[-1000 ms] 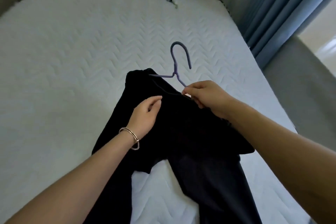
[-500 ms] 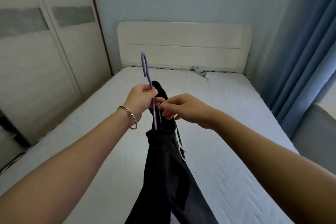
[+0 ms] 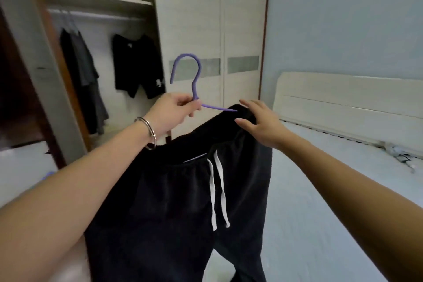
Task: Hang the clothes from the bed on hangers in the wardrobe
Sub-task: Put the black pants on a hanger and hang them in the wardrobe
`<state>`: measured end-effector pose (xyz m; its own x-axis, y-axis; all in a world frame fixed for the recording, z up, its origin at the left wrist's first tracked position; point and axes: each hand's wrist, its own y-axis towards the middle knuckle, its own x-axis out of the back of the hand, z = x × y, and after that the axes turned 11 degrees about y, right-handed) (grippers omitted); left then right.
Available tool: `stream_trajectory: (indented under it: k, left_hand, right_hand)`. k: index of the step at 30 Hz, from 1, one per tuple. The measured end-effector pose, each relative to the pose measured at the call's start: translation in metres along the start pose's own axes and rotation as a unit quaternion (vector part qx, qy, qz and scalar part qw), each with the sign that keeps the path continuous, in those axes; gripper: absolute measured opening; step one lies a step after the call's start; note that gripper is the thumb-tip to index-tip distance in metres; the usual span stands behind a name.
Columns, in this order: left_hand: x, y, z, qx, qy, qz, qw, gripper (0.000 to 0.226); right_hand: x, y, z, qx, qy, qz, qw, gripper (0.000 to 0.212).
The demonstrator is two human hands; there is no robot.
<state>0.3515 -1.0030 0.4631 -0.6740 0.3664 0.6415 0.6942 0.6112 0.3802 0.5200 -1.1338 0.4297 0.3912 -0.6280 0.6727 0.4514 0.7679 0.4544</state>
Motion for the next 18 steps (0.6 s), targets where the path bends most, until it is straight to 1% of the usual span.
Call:
stream_trajectory:
  k: [2, 5, 7, 9, 12, 15, 18]
  left_hand:
    - [0.033, -0.016, 0.016, 0.006, 0.021, -0.030, 0.999, 0.025]
    - [0.081, -0.036, 0.045, 0.015, 0.050, -0.073, 0.996, 0.026]
    - [0.111, -0.046, 0.068, 0.025, 0.060, -0.097, 0.993, 0.027]
    - [0.141, -0.053, 0.092, 0.040, 0.073, -0.116, 0.990, 0.029]
    - [0.189, -0.057, 0.127, 0.051, 0.091, -0.122, 0.987, 0.027]
    - [0.236, -0.055, 0.167, 0.057, 0.116, -0.138, 0.982, 0.023]
    - [0.283, -0.048, 0.205, 0.056, 0.129, -0.157, 0.978, 0.024]
  right_hand:
    - [-0.015, 0.014, 0.022, 0.024, 0.014, 0.023, 0.999, 0.051]
    - [-0.044, 0.032, 0.057, 0.044, 0.081, 0.099, 0.991, 0.036]
    - [-0.070, 0.044, 0.080, 0.064, 0.122, 0.117, 0.984, 0.028]
    - [-0.099, 0.057, 0.106, 0.093, 0.158, 0.113, 0.977, 0.023]
    - [-0.146, 0.082, 0.151, 0.137, 0.198, 0.087, 0.967, 0.012]
    - [-0.196, 0.113, 0.197, 0.151, 0.251, 0.076, 0.953, 0.010]
    - [-0.243, 0.143, 0.243, 0.176, 0.271, 0.073, 0.944, 0.010]
